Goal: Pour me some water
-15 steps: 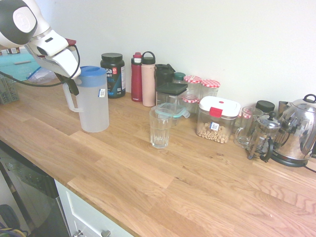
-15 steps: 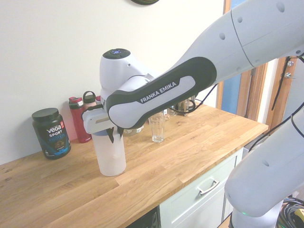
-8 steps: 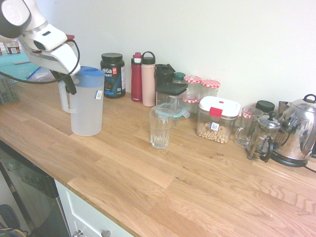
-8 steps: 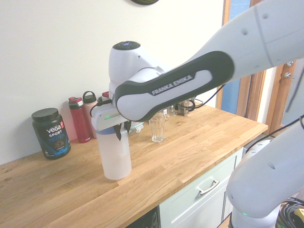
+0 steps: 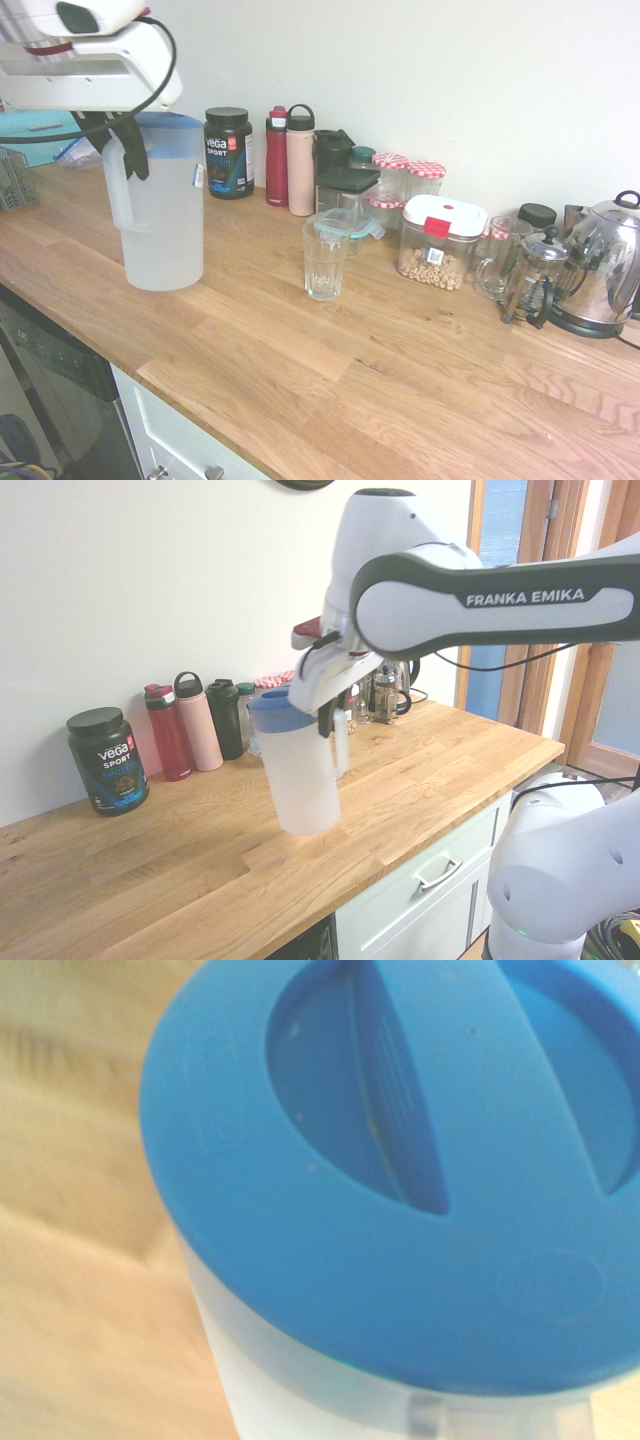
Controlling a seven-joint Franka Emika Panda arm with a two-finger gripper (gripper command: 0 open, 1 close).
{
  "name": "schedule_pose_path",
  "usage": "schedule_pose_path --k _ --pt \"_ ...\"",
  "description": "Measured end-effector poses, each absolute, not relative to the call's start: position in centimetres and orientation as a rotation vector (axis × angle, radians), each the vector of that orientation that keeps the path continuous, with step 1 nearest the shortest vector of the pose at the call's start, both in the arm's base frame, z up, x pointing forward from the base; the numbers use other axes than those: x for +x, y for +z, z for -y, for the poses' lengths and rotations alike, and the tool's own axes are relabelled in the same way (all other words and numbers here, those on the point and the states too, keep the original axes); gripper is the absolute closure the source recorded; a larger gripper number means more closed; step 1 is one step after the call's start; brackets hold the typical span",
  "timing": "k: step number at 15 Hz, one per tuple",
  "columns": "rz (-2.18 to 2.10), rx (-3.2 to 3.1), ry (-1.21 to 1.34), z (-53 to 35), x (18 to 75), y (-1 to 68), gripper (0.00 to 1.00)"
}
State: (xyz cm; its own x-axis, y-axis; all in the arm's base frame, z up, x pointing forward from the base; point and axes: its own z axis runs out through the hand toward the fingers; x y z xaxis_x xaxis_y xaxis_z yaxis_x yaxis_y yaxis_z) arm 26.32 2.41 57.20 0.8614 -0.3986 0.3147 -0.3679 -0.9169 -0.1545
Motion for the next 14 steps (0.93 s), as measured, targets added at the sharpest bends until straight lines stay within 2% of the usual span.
schedule_pose_path --k 3,7,14 --pt "-0.361 -3.009 -0.409 6.9 26.7 55.6 1.0" --pt "-0.039 -2.98 -0.379 19.1 28.7 55.1 1.0" --pt "0.172 -3.005 -0.358 24.7 33.9 57.0 1.0"
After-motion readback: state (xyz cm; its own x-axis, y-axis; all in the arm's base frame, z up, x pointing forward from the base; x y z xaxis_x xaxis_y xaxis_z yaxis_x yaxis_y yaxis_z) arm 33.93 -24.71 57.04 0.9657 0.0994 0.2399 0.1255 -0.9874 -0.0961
